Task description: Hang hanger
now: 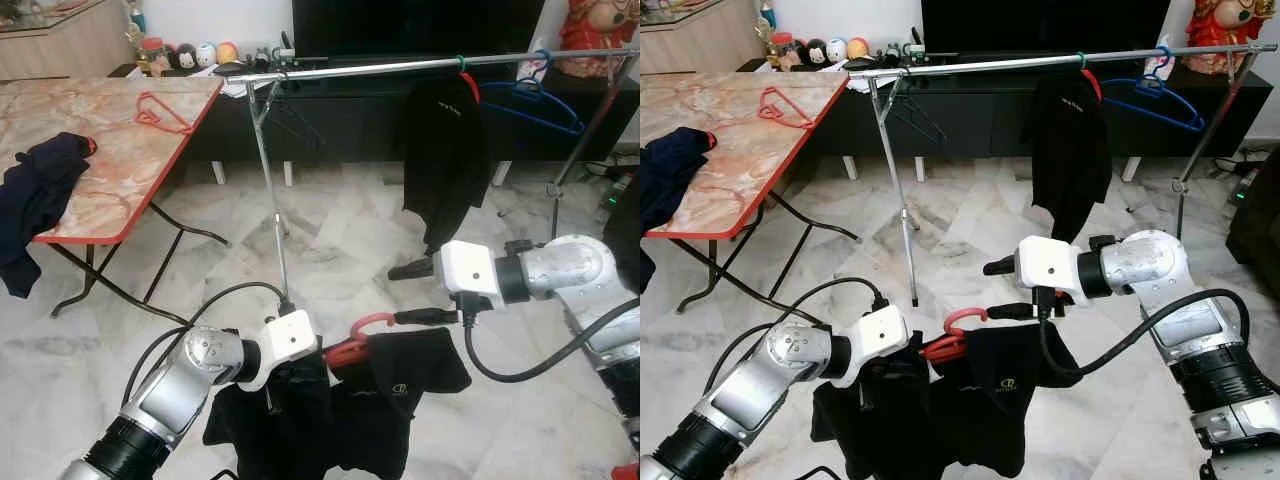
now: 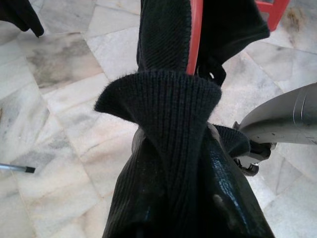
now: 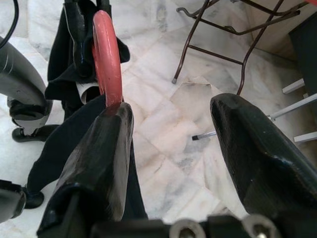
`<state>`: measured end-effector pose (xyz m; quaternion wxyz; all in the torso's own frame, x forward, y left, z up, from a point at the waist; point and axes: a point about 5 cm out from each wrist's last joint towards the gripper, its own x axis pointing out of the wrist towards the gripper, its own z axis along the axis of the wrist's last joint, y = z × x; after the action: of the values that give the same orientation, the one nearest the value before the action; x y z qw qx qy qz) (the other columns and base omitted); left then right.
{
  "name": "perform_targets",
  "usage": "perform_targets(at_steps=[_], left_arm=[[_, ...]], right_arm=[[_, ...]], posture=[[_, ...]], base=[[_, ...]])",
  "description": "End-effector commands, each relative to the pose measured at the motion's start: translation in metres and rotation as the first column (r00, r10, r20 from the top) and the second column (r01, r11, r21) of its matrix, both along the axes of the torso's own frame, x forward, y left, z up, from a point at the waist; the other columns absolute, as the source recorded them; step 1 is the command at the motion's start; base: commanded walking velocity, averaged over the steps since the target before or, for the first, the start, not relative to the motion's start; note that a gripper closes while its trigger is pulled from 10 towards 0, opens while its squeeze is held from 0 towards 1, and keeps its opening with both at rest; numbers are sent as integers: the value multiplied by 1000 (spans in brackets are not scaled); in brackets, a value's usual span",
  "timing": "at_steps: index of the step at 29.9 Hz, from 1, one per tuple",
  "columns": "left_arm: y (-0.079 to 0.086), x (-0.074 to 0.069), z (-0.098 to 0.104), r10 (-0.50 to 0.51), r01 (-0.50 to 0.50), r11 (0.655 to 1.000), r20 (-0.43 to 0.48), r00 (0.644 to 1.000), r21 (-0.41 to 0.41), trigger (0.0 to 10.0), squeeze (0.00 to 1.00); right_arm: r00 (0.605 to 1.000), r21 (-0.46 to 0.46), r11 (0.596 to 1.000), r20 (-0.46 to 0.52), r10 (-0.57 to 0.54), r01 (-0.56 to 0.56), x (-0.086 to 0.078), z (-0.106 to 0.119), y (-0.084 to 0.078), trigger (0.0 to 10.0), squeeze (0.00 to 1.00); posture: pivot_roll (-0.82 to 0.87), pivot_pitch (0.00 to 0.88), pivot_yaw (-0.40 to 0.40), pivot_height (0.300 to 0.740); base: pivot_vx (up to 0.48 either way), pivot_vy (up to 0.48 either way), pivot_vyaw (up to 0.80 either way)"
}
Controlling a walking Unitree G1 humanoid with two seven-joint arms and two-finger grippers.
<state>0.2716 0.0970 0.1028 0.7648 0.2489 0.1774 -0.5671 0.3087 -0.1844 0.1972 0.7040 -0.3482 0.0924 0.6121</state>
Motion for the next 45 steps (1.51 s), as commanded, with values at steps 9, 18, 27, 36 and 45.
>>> perform_targets(at_steps=[9,18,27,36,45], left_arm=[[-6,4,8,-41,39,999,75,996,30,0,0],[-10,4,9,-44,43,999,80,996,18,0,0],[-10,4,9,-49,48,999,79,996,18,0,0],[-10,4,8,-53,52,998,78,996,23,0,0],[-10,3,6,-61,58,997,81,995,42,0,0]], right_arm=[[989,-21,993,-98,113,-115,-12,-6,9,10000,0],[1000,-270,963,-26,3,-10,-1,-27,-9,10000,0],[999,-153,987,-2,50,-50,1,-21,9,10000,0],[989,-108,983,-48,143,-147,-9,-14,18,10000,0],[986,-71,984,-51,159,-162,-10,-7,22,6706,0]], posture=[[-68,0,32,740],[-71,0,34,740],[-69,0,34,740],[-69,0,32,740],[-69,0,32,740]], base=[[0,0,0],[0,0,0],[0,0,0],[0,0,0],[0,0,0]])
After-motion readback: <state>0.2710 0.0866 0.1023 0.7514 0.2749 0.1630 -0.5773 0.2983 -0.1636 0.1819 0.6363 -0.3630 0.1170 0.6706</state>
